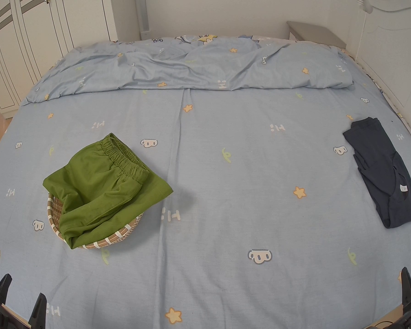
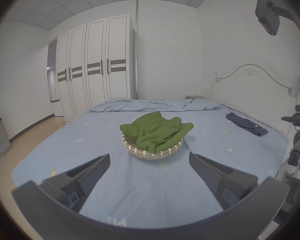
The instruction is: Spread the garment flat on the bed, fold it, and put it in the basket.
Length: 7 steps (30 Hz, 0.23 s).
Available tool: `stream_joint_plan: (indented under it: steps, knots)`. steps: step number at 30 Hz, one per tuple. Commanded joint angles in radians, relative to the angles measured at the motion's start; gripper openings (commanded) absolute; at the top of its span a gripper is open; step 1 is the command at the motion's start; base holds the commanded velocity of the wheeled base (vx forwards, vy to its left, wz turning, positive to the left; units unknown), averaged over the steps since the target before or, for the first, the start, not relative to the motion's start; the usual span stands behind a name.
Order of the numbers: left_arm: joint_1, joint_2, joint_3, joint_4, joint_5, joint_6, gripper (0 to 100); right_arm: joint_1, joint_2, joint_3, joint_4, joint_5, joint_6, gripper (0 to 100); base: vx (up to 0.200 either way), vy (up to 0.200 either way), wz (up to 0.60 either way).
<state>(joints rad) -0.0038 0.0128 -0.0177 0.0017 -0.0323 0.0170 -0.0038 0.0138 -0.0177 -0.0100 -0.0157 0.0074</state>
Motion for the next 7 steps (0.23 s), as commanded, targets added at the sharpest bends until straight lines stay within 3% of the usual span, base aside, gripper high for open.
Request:
stream_joint_plan:
  steps: [1,7]
  knots:
    - [-0.001,0.001,0.016,0.000,0.000,0.000,100,0.001,-0.014,0.018,-0.001,0.002,-0.009,100,0.000,0.000,0.00]
    - [-0.001,0.001,0.016,0.000,0.000,0.000,100,-0.001,-0.014,0.018,0.002,0.000,-0.004,100,0.000,0.000,0.00]
